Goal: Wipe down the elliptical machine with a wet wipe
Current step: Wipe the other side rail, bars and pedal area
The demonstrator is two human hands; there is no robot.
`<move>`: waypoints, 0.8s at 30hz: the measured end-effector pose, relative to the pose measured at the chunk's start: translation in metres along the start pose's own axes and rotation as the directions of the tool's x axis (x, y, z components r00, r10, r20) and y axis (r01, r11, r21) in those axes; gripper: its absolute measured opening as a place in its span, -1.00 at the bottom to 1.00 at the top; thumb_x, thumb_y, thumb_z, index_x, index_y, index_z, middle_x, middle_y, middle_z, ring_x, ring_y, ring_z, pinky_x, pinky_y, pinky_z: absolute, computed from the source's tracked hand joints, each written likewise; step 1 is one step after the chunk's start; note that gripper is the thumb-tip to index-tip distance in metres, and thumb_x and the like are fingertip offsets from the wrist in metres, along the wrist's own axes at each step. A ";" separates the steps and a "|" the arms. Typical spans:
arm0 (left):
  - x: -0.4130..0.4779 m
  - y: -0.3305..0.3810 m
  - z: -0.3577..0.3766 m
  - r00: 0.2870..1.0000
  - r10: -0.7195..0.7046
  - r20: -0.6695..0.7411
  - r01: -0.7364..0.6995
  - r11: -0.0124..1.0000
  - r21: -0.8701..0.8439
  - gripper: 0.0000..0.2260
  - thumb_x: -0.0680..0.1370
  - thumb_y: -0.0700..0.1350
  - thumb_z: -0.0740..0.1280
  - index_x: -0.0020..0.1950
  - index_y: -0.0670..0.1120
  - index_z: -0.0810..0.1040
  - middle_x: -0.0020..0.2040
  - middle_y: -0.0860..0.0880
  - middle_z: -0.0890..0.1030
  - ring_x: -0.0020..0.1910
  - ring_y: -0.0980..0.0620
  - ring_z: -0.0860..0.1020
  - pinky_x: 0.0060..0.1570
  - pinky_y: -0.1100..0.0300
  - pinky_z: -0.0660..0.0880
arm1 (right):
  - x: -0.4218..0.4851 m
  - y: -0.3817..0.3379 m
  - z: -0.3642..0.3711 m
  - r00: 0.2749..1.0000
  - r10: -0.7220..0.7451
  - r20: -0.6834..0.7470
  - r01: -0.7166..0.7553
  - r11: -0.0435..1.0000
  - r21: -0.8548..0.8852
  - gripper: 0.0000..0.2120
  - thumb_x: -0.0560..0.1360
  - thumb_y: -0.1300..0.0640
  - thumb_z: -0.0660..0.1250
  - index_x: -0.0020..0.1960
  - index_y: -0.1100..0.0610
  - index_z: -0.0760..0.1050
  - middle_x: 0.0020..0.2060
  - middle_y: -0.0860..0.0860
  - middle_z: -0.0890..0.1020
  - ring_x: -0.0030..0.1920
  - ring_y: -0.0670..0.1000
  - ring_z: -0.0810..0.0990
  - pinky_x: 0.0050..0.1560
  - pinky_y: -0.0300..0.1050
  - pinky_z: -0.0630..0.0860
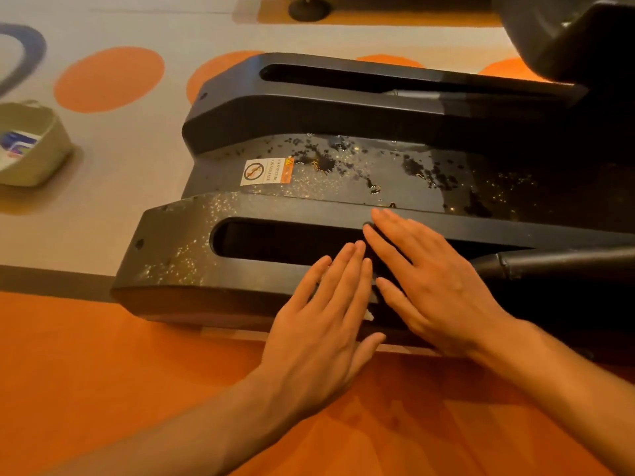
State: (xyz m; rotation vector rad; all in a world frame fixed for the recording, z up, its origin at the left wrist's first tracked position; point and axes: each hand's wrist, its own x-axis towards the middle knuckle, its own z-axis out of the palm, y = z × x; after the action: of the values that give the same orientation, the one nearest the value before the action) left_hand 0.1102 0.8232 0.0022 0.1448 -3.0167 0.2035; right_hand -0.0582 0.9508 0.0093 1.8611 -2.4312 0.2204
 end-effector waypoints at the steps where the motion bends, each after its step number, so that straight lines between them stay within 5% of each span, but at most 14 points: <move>1: -0.005 -0.008 -0.002 1.000 -0.015 0.002 0.015 1.000 0.017 -0.29 0.71 0.23 0.00 0.66 -0.28 0.12 0.68 -0.26 0.05 0.69 -0.17 0.00 0.63 -0.12 0.01 | 0.004 -0.002 0.001 0.999 -0.028 0.031 0.028 0.999 -0.019 -0.38 0.69 -0.13 0.01 0.65 0.19 0.13 0.65 0.13 0.09 0.66 0.07 0.02 0.63 0.04 0.05; 9: -0.031 -0.040 -0.009 0.971 -0.237 0.015 0.237 0.972 0.009 -0.24 0.70 0.30 -0.09 0.67 -0.28 0.04 0.69 -0.25 0.00 0.69 -0.15 -0.04 0.63 -0.10 -0.02 | 0.009 -0.007 0.004 0.989 -0.079 0.126 0.088 0.994 -0.063 -0.34 0.71 -0.24 -0.21 0.68 0.11 -0.06 0.67 0.11 -0.06 0.66 0.04 -0.14 0.63 0.12 -0.01; 16: -0.027 -0.021 -0.003 0.993 -0.116 0.000 0.116 0.993 -0.004 -0.22 0.70 0.32 -0.05 0.68 -0.27 0.03 0.70 -0.23 -0.01 0.69 -0.14 -0.02 0.63 -0.08 -0.01 | 0.006 -0.005 0.002 0.990 -0.085 0.110 0.091 0.995 -0.047 -0.32 0.71 -0.25 -0.22 0.68 0.14 -0.06 0.67 0.11 -0.05 0.66 0.04 -0.14 0.64 0.12 -0.02; 24: -0.075 -0.100 -0.008 0.912 -0.405 0.071 0.408 0.912 -0.040 -0.21 0.68 0.35 -0.12 0.70 -0.20 -0.10 0.71 -0.17 -0.11 0.69 -0.10 -0.12 0.64 -0.12 -0.06 | 0.005 -0.005 0.004 0.990 -0.109 0.086 0.114 0.992 -0.061 -0.35 0.72 -0.22 -0.21 0.68 0.12 -0.03 0.66 0.12 0.00 0.66 0.08 -0.08 0.63 0.13 0.00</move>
State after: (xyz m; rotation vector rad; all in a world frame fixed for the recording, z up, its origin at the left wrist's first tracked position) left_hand 0.1959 0.7326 0.0138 0.7781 -2.9583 0.0774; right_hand -0.0545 0.9441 0.0068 2.0082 -2.3446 0.0567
